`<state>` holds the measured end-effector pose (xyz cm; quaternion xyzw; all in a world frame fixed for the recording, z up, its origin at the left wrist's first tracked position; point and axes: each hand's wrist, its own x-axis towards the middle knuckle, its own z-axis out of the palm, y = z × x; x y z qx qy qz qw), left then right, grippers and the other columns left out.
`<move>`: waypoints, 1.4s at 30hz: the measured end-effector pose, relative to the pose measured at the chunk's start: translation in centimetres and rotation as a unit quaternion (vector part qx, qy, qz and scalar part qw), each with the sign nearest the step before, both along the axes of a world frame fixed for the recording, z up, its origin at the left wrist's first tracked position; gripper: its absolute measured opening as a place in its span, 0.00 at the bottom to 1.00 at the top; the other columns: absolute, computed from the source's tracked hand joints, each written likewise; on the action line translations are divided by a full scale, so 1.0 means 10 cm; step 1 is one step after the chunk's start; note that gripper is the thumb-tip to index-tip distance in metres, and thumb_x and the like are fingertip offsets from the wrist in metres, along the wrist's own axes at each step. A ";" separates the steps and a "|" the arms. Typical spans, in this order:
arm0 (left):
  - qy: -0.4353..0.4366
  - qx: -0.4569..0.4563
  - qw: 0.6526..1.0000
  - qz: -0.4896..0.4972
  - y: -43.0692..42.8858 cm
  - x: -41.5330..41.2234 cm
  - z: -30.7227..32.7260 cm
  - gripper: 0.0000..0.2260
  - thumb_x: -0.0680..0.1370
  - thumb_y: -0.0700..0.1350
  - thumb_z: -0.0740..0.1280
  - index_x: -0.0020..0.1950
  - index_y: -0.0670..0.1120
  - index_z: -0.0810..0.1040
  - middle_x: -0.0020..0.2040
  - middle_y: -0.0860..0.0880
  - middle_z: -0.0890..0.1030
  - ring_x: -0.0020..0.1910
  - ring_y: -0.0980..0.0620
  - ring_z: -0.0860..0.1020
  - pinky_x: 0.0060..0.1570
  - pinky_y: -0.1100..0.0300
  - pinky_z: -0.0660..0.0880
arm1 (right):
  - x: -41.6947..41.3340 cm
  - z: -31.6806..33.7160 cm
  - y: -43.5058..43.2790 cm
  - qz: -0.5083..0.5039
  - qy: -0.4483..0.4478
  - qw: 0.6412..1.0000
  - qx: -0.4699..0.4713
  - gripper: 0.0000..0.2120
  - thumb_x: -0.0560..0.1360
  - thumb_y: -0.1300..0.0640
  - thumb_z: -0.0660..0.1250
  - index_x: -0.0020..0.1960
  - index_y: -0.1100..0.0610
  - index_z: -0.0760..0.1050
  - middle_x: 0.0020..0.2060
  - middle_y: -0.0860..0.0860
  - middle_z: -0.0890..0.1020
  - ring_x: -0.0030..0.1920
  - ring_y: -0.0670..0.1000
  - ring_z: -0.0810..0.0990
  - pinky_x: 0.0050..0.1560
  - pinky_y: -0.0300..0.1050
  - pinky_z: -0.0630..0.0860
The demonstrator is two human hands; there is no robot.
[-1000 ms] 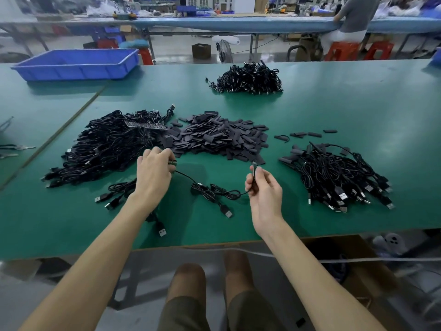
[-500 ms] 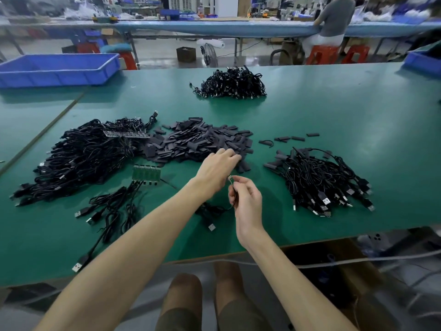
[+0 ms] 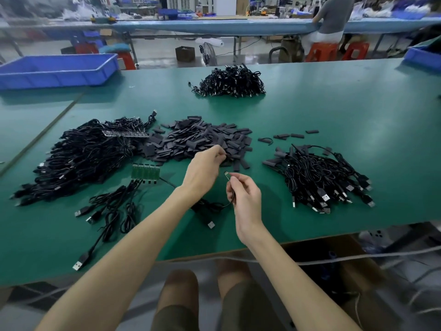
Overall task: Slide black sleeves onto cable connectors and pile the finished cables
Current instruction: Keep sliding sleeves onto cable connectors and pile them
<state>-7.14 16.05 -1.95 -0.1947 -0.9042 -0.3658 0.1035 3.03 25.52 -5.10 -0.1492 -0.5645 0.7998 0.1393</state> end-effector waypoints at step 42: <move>-0.163 0.223 0.955 -0.105 -0.68 0.57 -0.17 0.08 0.80 0.35 0.68 0.53 0.44 0.85 0.36 0.48 0.83 0.29 0.50 0.79 0.32 0.61 0.76 | -0.14 0.02 0.44 0.184 0.031 0.956 0.226 0.10 0.76 0.55 0.77 0.47 0.61 0.81 0.39 0.53 0.88 0.31 0.50 0.79 0.38 0.41 0.78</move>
